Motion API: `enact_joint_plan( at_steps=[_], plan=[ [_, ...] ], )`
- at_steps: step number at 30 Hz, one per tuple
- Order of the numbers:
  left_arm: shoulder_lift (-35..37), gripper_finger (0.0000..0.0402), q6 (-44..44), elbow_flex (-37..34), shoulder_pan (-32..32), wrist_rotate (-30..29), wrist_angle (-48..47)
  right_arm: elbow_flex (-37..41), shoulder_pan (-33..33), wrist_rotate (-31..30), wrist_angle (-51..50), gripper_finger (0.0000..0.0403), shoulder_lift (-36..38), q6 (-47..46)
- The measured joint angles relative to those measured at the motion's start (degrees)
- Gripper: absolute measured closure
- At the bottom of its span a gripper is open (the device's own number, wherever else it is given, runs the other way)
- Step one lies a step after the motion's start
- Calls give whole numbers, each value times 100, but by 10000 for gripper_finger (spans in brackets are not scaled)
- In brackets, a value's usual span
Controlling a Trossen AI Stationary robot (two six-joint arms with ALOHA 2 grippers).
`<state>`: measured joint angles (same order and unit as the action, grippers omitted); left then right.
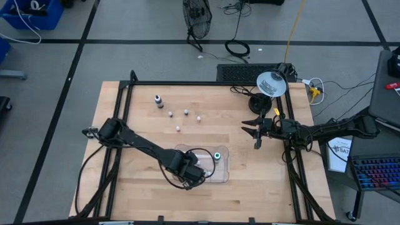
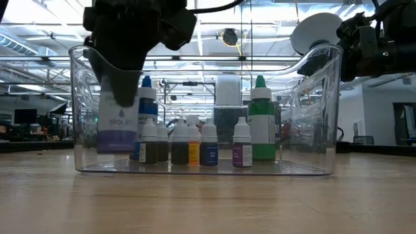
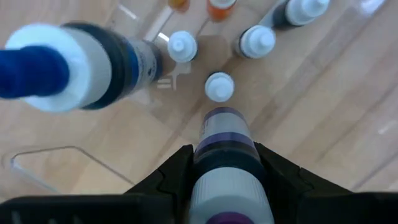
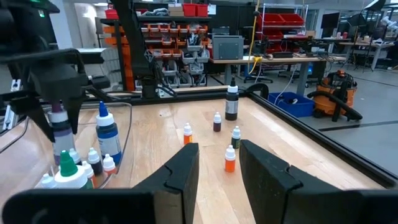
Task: Pick & Place food coloring
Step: Put the big purple food coloring bottle into the bin, then put the big black food coloring bottle into the bin
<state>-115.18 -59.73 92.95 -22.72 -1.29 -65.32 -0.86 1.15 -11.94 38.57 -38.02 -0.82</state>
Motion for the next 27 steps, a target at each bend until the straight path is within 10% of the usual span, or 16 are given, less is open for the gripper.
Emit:
enact_joint_plan(
  at_steps=[11, 27],
  plan=[
    [15, 150, -14, 2, -66, -7, 222, 0, 0, 2, -26, 298, -4, -2],
    [1587, 149, 277, 234, -41, -1457, -442, 0, 0, 0, -22, 297, -2, -2]
  ],
)
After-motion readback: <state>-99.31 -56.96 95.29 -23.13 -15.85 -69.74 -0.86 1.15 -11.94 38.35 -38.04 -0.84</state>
